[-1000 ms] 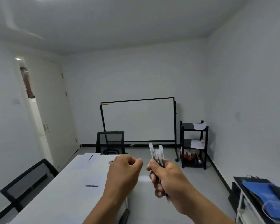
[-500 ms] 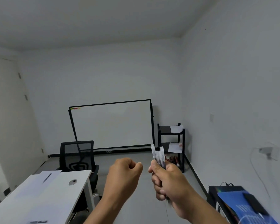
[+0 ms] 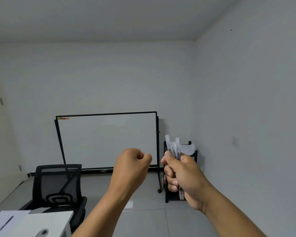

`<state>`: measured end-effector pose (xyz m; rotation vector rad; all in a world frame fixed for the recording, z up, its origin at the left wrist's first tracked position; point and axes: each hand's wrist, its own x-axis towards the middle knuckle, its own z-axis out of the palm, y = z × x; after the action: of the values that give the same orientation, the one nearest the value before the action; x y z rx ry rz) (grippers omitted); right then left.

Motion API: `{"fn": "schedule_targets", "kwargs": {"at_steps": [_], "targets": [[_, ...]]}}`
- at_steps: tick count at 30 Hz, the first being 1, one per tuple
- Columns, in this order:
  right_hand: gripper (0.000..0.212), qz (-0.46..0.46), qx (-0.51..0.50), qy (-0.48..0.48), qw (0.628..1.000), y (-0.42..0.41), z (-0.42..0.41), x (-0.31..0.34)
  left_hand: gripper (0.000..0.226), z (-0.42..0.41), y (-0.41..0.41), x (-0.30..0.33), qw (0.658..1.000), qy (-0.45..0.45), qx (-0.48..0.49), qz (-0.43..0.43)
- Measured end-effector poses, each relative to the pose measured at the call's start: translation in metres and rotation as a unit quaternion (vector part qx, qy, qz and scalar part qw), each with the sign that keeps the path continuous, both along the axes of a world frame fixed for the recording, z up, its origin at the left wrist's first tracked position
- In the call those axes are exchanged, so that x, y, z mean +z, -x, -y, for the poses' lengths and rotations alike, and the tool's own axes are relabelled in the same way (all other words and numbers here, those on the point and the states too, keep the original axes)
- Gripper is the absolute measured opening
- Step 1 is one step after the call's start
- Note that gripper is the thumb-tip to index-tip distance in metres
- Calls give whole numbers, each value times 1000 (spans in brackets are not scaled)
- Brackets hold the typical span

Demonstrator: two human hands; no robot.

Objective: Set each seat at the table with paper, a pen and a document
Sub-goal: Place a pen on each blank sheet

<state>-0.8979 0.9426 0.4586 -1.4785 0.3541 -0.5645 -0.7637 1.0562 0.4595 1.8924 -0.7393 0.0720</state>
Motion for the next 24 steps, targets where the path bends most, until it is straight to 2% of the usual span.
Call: {"fn": "schedule_targets", "kwargs": {"at_steps": [9, 16, 24], "targets": [[35, 16, 12, 1, 1000, -111, 123, 2, 37, 116, -103, 5, 999, -14, 28, 23], [35, 14, 50, 14, 999, -216, 246, 1, 35, 225, -191, 4, 997, -2, 83, 2], [35, 23, 128, 10, 991, -340, 312, 16, 37, 281, -299, 16, 990, 6, 140, 3]]}}
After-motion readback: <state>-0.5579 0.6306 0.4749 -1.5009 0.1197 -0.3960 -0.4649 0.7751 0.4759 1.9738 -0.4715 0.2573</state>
